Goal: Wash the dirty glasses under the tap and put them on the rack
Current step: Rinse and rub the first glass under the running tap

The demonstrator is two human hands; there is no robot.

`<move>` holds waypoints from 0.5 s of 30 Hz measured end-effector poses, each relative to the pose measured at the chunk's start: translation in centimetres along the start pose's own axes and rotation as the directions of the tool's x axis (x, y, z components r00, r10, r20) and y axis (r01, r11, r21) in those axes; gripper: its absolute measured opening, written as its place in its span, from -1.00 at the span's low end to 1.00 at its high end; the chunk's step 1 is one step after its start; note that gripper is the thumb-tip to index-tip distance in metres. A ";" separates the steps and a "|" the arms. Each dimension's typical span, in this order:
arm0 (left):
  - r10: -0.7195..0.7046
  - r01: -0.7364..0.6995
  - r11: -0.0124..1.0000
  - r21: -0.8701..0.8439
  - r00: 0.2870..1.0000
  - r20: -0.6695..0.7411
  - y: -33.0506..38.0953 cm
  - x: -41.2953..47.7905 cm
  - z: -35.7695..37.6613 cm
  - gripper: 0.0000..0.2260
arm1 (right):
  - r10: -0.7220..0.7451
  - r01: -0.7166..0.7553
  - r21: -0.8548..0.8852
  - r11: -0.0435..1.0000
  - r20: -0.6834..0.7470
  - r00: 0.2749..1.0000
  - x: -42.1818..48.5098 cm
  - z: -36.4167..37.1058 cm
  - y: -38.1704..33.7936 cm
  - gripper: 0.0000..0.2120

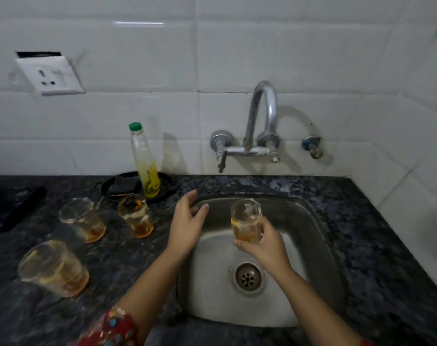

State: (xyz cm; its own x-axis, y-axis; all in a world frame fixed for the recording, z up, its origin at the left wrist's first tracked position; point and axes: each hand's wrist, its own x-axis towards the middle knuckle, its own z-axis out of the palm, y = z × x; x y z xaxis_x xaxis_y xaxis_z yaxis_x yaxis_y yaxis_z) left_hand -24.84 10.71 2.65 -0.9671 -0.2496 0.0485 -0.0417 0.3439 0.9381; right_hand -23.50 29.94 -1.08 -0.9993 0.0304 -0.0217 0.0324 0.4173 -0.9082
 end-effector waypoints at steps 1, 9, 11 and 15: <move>0.005 -0.005 0.999 0.035 1.000 0.010 0.9 1.2 1.0 -0.50 | 0.016 -0.016 0.000 1.000 -0.012 1.000 0.4 -0.9 0.4 -0.50; -0.117 0.104 0.873 0.477 0.993 -0.003 7.5 9.3 5.4 -0.26 | 0.077 -0.079 -0.021 0.997 -0.062 0.995 3.4 -4.7 1.5 -0.45; -0.114 0.098 0.832 0.546 0.993 -0.004 8.2 10.0 5.9 -0.29 | 0.082 -0.083 -0.017 0.996 -0.066 0.994 3.9 -4.8 1.4 -0.45; -0.045 0.020 0.745 0.667 0.999 0.021 8.7 10.8 6.3 -0.40 | 0.085 -0.086 -0.017 0.996 -0.050 0.995 4.4 -4.5 1.3 -0.44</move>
State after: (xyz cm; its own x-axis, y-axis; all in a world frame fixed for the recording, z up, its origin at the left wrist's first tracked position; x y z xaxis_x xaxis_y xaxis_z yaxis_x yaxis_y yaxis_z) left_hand -37.28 16.73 9.22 -0.9694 -0.2457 -0.0015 -0.2174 0.8550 0.4710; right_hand -27.75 34.74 -0.46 -0.9908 0.1112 -0.0775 0.1182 0.4287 -0.8957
